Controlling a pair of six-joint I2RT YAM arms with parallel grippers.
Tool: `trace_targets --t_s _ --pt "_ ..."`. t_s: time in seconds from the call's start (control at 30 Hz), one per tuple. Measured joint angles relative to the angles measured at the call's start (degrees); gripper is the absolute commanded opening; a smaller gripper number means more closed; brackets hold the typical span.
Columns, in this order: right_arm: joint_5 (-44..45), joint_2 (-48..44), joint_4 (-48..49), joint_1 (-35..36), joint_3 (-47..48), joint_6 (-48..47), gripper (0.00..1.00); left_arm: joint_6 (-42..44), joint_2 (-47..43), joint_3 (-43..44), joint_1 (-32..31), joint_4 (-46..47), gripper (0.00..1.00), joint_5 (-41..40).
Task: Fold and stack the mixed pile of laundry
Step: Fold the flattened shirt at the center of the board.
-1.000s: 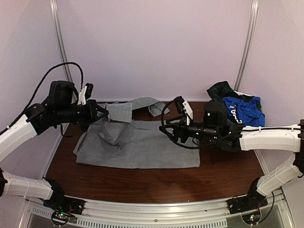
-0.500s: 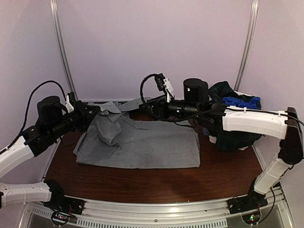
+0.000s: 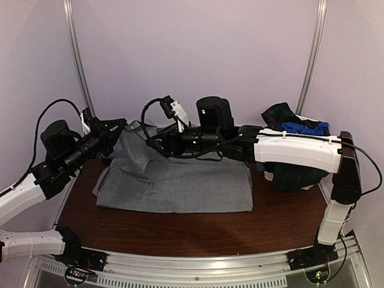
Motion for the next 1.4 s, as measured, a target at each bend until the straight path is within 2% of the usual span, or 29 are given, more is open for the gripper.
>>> trace_targets --t_s 0.2,0.33,0.43,0.53,0.63,0.67,0.7,0.77,0.8,0.87,0.9,1.0,1.07,1.13,1.2,1.4 --pt "7.04 0.07 -2.51 0.02 0.87 -4.68 0.66 0.0 0.44 -0.02 0.0 4.13 0.0 2.01" --pt "12.83 1.84 -5.31 0.0 5.73 -8.22 0.68 0.04 0.87 -0.02 0.0 5.31 0.0 3.34" --pt "15.26 4.04 -6.1 -0.07 10.16 -10.14 0.63 0.07 1.05 -0.02 0.0 5.77 0.0 4.02" --pt "15.54 6.54 -7.17 -0.13 13.7 -11.43 0.49 0.26 1.38 0.0 0.0 6.34 0.0 4.85" --pt "15.67 9.51 -8.39 -0.2 17.2 -13.49 0.18 0.48 1.75 0.0 0.0 6.6 0.0 5.86" --pt "15.85 10.4 -9.01 -0.33 18.14 -13.97 0.05 0.68 1.86 0.02 0.0 6.58 0.0 6.12" --pt "16.04 11.15 -9.38 -0.44 18.78 -14.56 0.0 0.94 1.95 0.02 0.0 6.56 0.0 6.43" --pt "16.55 11.87 -9.66 -0.59 19.17 -16.04 0.0 1.92 2.05 0.17 0.0 6.05 0.0 7.04" --pt "16.83 11.91 -9.75 -0.63 19.17 -16.52 0.0 2.49 2.08 0.35 0.0 5.35 0.05 7.21" --pt "17.35 11.89 -9.16 -0.92 19.17 -17.57 0.0 4.28 2.03 1.16 0.0 3.02 0.29 7.3" --pt "17.33 11.8 -8.41 -1.18 19.19 -17.99 0.0 5.51 1.9 1.55 0.0 1.97 0.37 7.1" --pt "16.15 11.43 -4.02 -3.3 18.29 -20.41 0.0 8.9 0.37 2.99 -0.02 -2.93 0.47 4.59" --pt "13.09 10.21 -0.59 -5.35 16.02 -22.62 0.0 13.09 -1.46 4.35 -0.02 -7.69 0.57 1.31" --pt "7.8 9.2 2.45 -7.72 14.32 -25.77 0.0 18.58 -2.97 6.45 -0.02 -13.05 0.64 -2.23" --pt "2.56 8.55 4.63 -9.57 13.07 -28.48 0.0 24.76 -2.95 9.68 -0.02 -18.16 0.65 -4.87" --pt "-15.72 5.55 5.92 -10.6 7.65 -37.09 0.0 40.5 1.27 15.76 -0.02 -27.19 0.81 -4.92"
